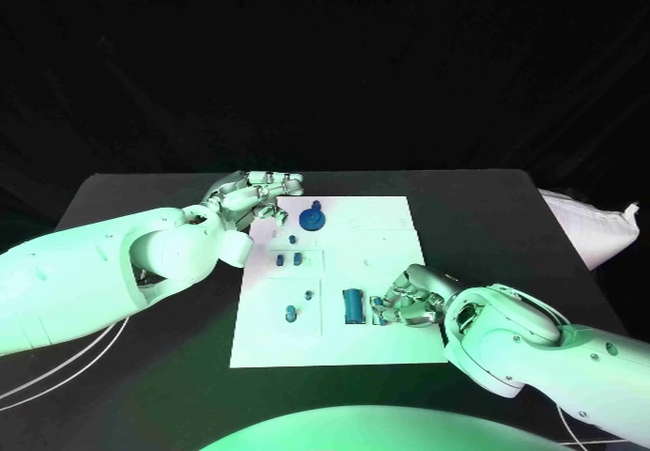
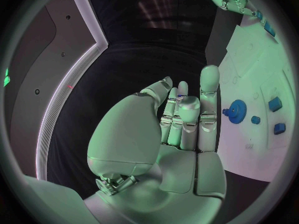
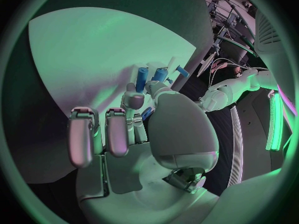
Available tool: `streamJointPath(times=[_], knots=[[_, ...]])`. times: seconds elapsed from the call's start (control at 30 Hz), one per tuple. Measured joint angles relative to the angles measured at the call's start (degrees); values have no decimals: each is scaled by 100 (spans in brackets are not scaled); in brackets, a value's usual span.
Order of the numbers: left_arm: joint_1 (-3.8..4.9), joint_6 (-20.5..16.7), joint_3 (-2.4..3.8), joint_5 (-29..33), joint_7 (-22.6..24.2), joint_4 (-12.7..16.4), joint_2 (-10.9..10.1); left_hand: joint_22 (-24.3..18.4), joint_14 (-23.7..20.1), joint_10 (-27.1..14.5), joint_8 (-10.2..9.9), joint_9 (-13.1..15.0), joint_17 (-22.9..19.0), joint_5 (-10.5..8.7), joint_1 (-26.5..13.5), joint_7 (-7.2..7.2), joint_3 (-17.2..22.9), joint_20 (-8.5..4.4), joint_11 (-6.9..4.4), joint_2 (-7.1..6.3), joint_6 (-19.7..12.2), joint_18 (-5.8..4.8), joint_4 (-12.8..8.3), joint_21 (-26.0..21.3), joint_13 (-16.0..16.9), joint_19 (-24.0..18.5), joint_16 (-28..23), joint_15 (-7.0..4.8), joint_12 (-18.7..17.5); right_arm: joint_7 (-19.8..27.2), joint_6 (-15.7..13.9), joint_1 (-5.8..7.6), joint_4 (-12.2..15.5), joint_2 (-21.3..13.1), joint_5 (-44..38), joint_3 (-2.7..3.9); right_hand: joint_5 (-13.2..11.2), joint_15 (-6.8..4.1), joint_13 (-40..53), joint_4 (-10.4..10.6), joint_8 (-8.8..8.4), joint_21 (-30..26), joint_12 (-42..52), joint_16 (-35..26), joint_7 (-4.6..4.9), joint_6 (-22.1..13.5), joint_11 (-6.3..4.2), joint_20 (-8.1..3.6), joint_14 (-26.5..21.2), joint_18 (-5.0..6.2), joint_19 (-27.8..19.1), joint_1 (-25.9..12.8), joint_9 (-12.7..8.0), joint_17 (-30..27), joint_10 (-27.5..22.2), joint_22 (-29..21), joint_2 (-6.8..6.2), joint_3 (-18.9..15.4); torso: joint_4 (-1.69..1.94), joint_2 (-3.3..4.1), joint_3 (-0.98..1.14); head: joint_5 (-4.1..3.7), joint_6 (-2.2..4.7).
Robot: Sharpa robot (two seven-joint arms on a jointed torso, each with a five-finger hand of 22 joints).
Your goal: Assemble the parts on the task board
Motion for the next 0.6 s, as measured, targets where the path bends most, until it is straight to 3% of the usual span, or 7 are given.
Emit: streamJointPath(times=[0.37, 0.6], knots=[[0, 7, 1, 0, -6, 9, -2, 0, 0, 0, 0, 0, -11, 0, 0, 0, 0, 0, 0, 0, 0, 0, 0, 0, -1, 0, 0, 0, 34, -31, 89, 4, -37, 41, -81, 2, -239, 0, 51, -9, -22, 16, 38, 22, 0, 0, -4, 0, 0, 1, 0, -94, 9, -1, 37, -1, 94, -151, 4, 1, -2, 3, -9], [0, 11, 1, 0, -10, 12, -3, 0, 0, 0, 0, 0, -11, 0, 0, 0, 0, 0, 0, 0, 0, 0, 0, 0, -1, 0, 0, 0, 34, -46, 137, 4, -43, 59, -131, 2, -552, 0, 119, 5, -22, 23, 105, 22, 1, 38, 4, 0, 0, 0, 0, -253, 29, -1, 45, -1, 141, -362, 3, 1, -1, 8, -11]])
